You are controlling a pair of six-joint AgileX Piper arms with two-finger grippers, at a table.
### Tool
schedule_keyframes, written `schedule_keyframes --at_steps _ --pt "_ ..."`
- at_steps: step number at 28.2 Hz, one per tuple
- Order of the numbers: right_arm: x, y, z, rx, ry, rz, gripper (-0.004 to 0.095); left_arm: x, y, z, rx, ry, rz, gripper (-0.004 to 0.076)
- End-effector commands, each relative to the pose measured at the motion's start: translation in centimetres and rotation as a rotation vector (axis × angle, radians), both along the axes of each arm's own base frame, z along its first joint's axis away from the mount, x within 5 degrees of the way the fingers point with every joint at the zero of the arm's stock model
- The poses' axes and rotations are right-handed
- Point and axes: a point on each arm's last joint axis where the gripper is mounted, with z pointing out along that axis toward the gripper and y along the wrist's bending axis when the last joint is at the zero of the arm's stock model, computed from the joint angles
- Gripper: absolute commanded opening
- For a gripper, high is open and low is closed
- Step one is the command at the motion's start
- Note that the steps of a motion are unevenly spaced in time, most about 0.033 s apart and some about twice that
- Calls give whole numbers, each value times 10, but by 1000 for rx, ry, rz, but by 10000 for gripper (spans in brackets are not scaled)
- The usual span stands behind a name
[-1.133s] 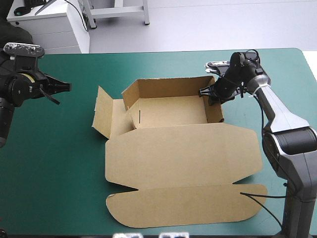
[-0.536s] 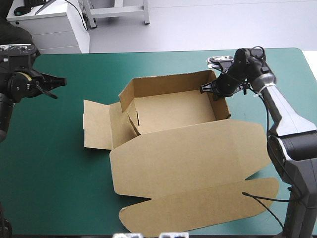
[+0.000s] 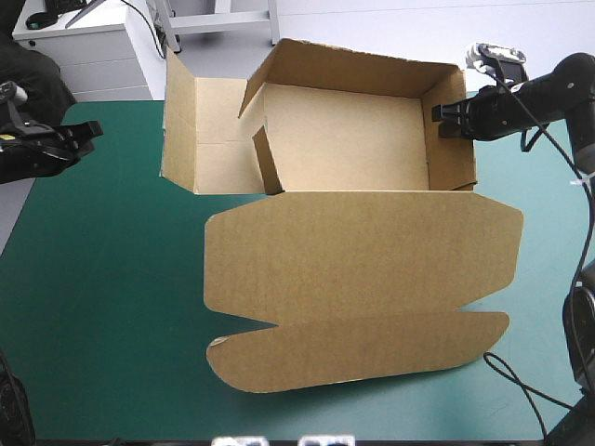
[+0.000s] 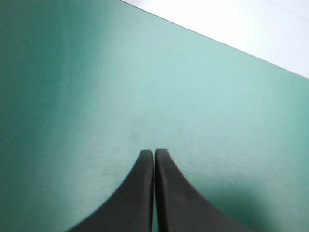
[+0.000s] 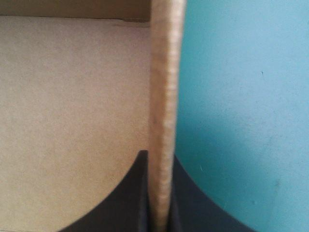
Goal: Fold the box
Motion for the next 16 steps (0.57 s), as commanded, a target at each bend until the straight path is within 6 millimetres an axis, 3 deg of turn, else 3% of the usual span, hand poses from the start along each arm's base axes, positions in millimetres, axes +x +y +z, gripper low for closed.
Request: schedule_keyframes --at_steps 1,7,11,16 --pt "-26 7 43 84 -133 30 -19 4 -20 17 -165 -124 -150 -7" --pt "-30 10 49 125 -154 45 -19 11 -45 23 -313 -201 -317 -8" --pt "-30 14 51 146 -166 57 -19 5 -64 32 -419 -248 -462 -8" --pt "-30 30 54 165 -195 82 -19 -2 -73 36 -478 -244 -571 -8"
